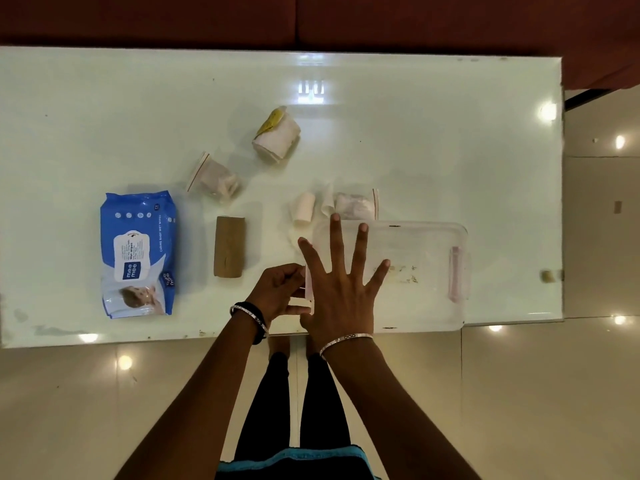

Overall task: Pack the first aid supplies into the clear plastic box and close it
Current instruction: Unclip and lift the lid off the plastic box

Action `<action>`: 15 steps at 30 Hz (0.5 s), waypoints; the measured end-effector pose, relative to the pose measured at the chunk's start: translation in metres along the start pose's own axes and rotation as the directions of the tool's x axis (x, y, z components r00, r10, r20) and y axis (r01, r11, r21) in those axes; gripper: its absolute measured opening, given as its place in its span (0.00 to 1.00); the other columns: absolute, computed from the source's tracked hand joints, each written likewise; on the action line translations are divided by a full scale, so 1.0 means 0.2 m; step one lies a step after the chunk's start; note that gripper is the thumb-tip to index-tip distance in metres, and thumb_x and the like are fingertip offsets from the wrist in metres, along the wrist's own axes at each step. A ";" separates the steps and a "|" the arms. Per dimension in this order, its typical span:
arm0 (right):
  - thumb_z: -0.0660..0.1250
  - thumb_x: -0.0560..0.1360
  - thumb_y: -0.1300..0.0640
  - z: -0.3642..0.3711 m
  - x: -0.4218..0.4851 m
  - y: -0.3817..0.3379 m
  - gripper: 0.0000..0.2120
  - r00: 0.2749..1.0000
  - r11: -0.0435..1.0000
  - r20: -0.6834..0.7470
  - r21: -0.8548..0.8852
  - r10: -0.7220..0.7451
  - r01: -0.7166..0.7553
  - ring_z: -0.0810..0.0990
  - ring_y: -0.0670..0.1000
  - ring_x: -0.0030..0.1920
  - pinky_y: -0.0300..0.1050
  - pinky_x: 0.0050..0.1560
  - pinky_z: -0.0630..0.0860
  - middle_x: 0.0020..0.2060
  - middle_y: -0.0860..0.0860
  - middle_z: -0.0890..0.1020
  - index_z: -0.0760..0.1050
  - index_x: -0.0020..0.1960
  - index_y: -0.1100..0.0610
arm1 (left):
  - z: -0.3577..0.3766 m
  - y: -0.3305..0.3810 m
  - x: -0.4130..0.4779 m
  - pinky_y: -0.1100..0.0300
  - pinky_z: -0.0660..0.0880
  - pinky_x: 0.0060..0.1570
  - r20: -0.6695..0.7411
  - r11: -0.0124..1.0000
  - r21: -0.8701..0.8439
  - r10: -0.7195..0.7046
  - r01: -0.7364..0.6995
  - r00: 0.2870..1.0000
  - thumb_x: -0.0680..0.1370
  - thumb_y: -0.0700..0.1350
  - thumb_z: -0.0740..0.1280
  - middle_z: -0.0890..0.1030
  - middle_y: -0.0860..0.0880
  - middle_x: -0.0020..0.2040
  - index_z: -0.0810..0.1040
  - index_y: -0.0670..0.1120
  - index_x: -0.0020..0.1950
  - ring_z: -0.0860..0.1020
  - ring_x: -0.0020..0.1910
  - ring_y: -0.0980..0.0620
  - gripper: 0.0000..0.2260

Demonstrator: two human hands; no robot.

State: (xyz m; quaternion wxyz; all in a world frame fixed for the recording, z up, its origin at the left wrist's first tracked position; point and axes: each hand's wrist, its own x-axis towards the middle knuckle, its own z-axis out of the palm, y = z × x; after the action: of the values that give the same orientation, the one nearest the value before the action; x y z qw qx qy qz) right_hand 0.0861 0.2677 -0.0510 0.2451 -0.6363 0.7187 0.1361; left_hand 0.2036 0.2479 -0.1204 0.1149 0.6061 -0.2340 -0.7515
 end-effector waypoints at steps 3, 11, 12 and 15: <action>0.79 0.62 0.47 -0.03 0.04 -0.02 0.37 0.999 0.999 -0.029 0.006 0.039 -0.039 0.37 0.69 0.77 0.79 0.65 0.56 0.80 0.56 0.41 0.65 0.67 0.44 | 0.00 0.00 0.01 0.61 0.80 0.33 0.010 1.000 0.024 0.004 -0.004 1.000 0.81 0.48 0.63 0.87 0.51 0.41 0.83 0.47 0.53 0.85 0.38 0.55 0.10; 0.79 0.59 0.47 -0.07 0.09 -0.02 0.31 0.997 0.999 -0.069 -0.016 0.040 -0.041 0.55 0.69 0.77 0.71 0.57 0.69 0.76 0.59 0.63 0.72 0.59 0.46 | 0.01 0.02 0.01 0.63 0.79 0.30 0.007 0.999 0.048 -0.001 0.001 1.000 0.81 0.45 0.62 0.83 0.56 0.31 0.81 0.42 0.54 0.82 0.29 0.59 0.10; 0.79 0.59 0.46 -0.08 0.09 -0.02 0.31 0.997 0.999 -0.076 -0.021 0.032 -0.034 0.56 0.68 0.77 0.70 0.57 0.69 0.75 0.59 0.63 0.72 0.59 0.45 | 0.01 0.02 0.01 0.62 0.80 0.30 0.004 0.999 0.054 -0.002 0.002 1.000 0.81 0.45 0.62 0.83 0.56 0.32 0.80 0.41 0.55 0.82 0.29 0.59 0.10; 0.76 0.59 0.42 -0.13 0.07 0.00 0.31 0.996 1.000 -0.094 -0.017 0.002 -0.004 0.57 0.66 0.76 0.66 0.56 0.69 0.75 0.58 0.64 0.71 0.59 0.44 | 0.02 0.02 0.02 0.57 0.81 0.35 -0.026 0.997 0.071 -0.004 0.006 1.000 0.82 0.44 0.62 0.84 0.48 0.40 0.80 0.40 0.56 0.83 0.36 0.54 0.11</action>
State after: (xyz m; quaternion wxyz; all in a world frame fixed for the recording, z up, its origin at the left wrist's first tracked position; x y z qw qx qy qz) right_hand 0.0813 0.2419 -0.0369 0.2053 -0.6430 0.7292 0.1126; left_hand 0.1984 0.2440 -0.1207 0.0941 0.6199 -0.2576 -0.7351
